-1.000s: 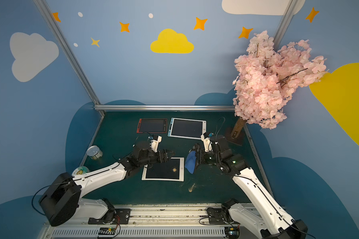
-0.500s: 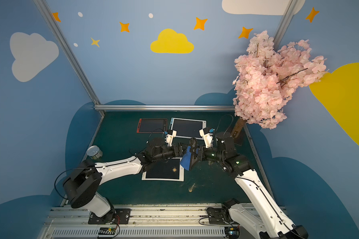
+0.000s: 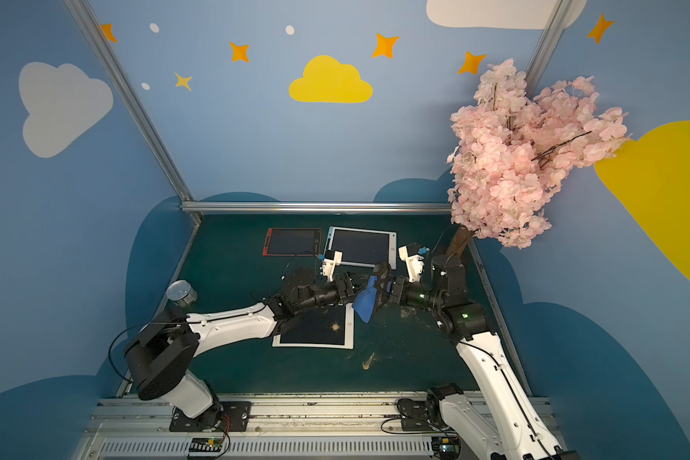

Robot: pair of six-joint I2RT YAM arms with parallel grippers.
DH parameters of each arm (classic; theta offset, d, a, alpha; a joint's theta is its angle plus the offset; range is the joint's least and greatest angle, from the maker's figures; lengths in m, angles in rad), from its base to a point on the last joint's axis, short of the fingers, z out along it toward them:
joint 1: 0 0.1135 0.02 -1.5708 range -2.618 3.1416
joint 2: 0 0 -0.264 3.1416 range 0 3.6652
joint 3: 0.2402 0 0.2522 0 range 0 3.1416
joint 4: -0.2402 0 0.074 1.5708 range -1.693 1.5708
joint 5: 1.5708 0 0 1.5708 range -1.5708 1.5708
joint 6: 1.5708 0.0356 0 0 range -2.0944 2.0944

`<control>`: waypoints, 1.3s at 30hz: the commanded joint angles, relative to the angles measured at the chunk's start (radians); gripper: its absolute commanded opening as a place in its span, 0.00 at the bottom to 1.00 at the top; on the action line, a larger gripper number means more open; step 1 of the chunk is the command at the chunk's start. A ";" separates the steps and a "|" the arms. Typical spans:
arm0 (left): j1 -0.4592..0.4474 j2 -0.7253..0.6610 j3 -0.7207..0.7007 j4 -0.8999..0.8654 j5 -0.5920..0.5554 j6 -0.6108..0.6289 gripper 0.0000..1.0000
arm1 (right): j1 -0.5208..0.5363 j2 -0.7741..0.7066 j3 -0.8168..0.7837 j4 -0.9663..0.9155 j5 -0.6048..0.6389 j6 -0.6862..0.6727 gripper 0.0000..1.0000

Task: Wipe the drawing tablet
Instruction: Adjust the cleaning item.

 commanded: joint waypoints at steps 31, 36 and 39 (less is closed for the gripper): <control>-0.071 -0.152 0.164 -0.403 0.127 0.441 0.03 | -0.043 -0.092 0.111 -0.348 0.337 -0.154 0.51; -0.093 -0.142 0.307 -0.833 -0.015 0.821 0.03 | -0.044 -0.131 0.159 -0.466 0.484 -0.200 0.71; -0.097 -0.124 0.315 -0.923 -0.118 1.019 0.03 | -0.042 -0.169 0.180 -0.492 0.486 -0.207 0.89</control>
